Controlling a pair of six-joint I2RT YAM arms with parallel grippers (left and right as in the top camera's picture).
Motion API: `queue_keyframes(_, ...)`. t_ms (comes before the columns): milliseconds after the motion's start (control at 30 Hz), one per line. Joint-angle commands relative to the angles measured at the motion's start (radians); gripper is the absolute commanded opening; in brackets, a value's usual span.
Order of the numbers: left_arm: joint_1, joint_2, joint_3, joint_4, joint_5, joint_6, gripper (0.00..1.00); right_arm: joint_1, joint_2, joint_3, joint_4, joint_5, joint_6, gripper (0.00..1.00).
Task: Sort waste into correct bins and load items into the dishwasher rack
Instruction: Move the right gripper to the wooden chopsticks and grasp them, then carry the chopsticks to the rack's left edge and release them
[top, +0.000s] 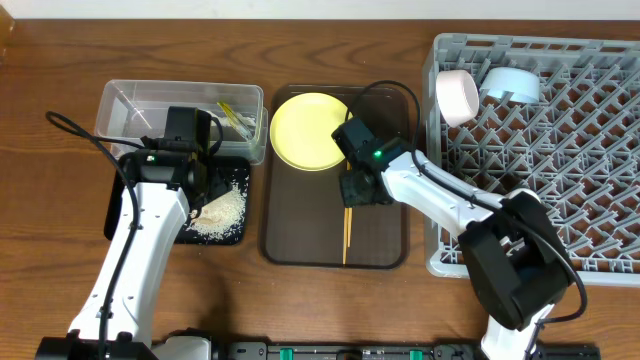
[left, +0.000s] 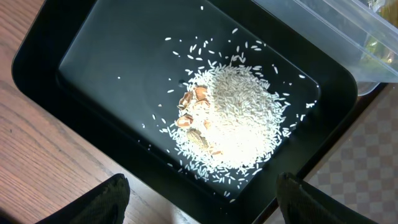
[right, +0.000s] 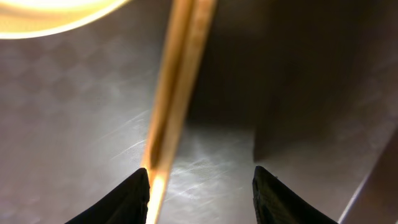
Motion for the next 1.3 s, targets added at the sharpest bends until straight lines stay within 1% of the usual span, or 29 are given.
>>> queue_keyframes(0,0.003,-0.006,-0.003,-0.006,-0.006,0.009,0.78,0.011,0.032,0.001,0.000,0.064,0.048,0.52)
queue_keyframes(633,0.003,-0.006,-0.003,-0.005,-0.006,0.009,0.78,0.021,0.047,0.001,0.020,0.047,0.048,0.54)
queue_keyframes(767,0.003,-0.006,-0.003,-0.005,-0.006,0.010,0.78,0.022,0.047,0.001,0.048,-0.012,0.044,0.54)
queue_keyframes(1033,0.003,-0.006,-0.003,-0.005,-0.006,0.009,0.78,0.022,0.047,0.001,0.017,0.033,0.045,0.52)
queue_keyframes(1167,0.003,-0.006,-0.003,-0.005,-0.006,0.009,0.78,0.021,0.047,0.001,-0.030,0.080,0.084,0.39)
queue_keyframes(1267,0.003,-0.006,-0.003,-0.005,-0.006,0.009,0.78,0.016,0.047,0.001,-0.049,0.082,0.090,0.15)
